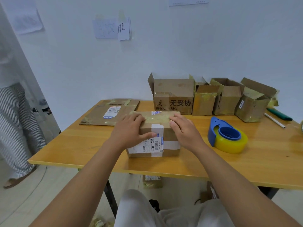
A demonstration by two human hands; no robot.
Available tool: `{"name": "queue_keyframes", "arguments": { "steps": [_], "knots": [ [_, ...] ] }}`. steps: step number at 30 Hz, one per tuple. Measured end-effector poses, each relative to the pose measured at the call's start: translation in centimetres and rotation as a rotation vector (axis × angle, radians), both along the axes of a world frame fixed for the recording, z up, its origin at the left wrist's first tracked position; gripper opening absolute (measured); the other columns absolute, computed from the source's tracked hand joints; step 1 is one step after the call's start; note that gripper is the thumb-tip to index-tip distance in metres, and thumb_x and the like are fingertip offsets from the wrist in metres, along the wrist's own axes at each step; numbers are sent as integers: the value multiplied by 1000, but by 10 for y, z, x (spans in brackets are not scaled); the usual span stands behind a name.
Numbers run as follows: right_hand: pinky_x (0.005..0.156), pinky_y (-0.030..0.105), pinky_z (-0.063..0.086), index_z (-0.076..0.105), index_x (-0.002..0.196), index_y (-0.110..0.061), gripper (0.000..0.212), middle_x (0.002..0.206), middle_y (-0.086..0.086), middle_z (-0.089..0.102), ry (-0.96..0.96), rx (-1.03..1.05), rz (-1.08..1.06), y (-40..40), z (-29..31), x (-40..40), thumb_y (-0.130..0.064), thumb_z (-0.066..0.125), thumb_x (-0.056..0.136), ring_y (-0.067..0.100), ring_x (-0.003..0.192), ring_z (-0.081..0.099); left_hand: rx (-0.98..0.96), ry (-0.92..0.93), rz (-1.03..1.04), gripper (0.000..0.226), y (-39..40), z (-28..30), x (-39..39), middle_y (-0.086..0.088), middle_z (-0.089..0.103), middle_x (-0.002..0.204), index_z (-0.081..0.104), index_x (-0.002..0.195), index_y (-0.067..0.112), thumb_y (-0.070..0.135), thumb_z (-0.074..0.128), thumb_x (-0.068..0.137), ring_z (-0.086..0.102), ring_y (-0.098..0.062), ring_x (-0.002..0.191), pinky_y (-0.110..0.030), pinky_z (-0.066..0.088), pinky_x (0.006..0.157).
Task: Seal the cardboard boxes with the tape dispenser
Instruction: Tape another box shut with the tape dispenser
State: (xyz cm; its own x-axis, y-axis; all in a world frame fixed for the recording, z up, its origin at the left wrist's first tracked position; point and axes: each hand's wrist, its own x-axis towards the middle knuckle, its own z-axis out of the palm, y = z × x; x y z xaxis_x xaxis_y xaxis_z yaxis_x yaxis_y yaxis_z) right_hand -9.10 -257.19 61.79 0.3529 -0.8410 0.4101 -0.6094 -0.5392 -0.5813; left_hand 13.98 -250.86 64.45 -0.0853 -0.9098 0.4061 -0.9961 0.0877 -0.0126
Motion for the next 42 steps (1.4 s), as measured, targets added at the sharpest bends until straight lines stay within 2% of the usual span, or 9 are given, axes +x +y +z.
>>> {"name": "queue_keyframes", "arguments": {
  "steps": [10, 18, 23, 26, 29, 32, 35, 39, 42],
  "knots": [
    [110, 38, 36, 33, 155, -24, 83, 165, -8, 19, 132, -24, -26, 7, 3, -5, -63, 61, 87, 18, 145, 31, 8, 13, 17, 102, -9, -1, -1, 8, 39, 147, 32, 149, 40, 98, 23, 66, 42, -19, 131, -40, 43, 100],
    [116, 45, 34, -3, 157, -37, 133, 165, -2, 20, -360, 392, -18, 5, -32, -10, -67, 82, 60, 20, 149, 24, 66, 90, 1, 108, -7, 0, 3, 13, 36, 139, 39, 146, 39, 100, 33, 57, 35, -12, 130, -36, 44, 93],
    [108, 35, 37, -6, 158, -36, 141, 162, -3, 27, -196, 637, 52, -4, -55, -16, -70, 84, 55, 19, 143, 37, 28, 168, 38, 101, -3, -2, 9, 16, 39, 137, 43, 144, 41, 99, 34, 62, 35, -10, 127, -34, 46, 82],
    [92, 16, 46, 10, 157, -37, 124, 153, -6, 41, -265, 602, 166, -7, -52, -13, -55, 89, 63, -5, 120, 52, -7, 215, 56, 97, -1, -5, 11, 18, 41, 131, 47, 141, 42, 99, 36, 63, 38, -7, 121, -32, 46, 77],
    [71, 13, 51, 15, 156, -37, 115, 150, -16, 40, -605, 502, 194, -3, -35, -11, -46, 88, 68, -17, 102, 55, -97, 661, 79, 63, 3, -9, 9, 24, 50, 113, 61, 116, 54, 91, 51, 66, 55, -3, 103, -28, 50, 69],
    [77, 24, 58, 28, 153, -34, 107, 140, -19, 54, -777, 465, 253, 2, -6, -8, -53, 88, 67, -5, 114, 60, -132, 1245, 54, 52, 10, -9, -2, 16, 71, 93, 70, 91, 51, 92, 57, 61, 71, -11, 83, -30, 56, 57],
    [86, 26, 56, 31, 151, -37, 104, 132, -16, 62, -704, 486, 335, 13, 9, 4, -61, 85, 64, 6, 119, 61, -53, 1546, 21, 69, 12, -11, -22, 9, 77, 96, 74, 104, 34, 89, 54, 67, 74, -14, 88, -37, 58, 67],
    [112, 47, 42, -7, 157, -41, 130, 162, -13, 16, -438, 379, 273, 23, 20, 16, -66, 79, 63, 15, 147, 26, 36, 1790, -3, 68, 9, -17, -39, 2, 76, 105, 73, 109, 33, 85, 47, 73, 74, -22, 95, -50, 56, 89],
    [117, 54, 30, -4, 158, -36, 125, 164, -10, 9, -303, 270, 185, 22, 30, 13, -68, 73, 65, 18, 151, 12, 170, 1826, 2, 63, 10, -21, -42, 5, 75, 110, 69, 116, 38, 82, 41, 82, 71, -21, 102, -52, 53, 95]
  ]
}}
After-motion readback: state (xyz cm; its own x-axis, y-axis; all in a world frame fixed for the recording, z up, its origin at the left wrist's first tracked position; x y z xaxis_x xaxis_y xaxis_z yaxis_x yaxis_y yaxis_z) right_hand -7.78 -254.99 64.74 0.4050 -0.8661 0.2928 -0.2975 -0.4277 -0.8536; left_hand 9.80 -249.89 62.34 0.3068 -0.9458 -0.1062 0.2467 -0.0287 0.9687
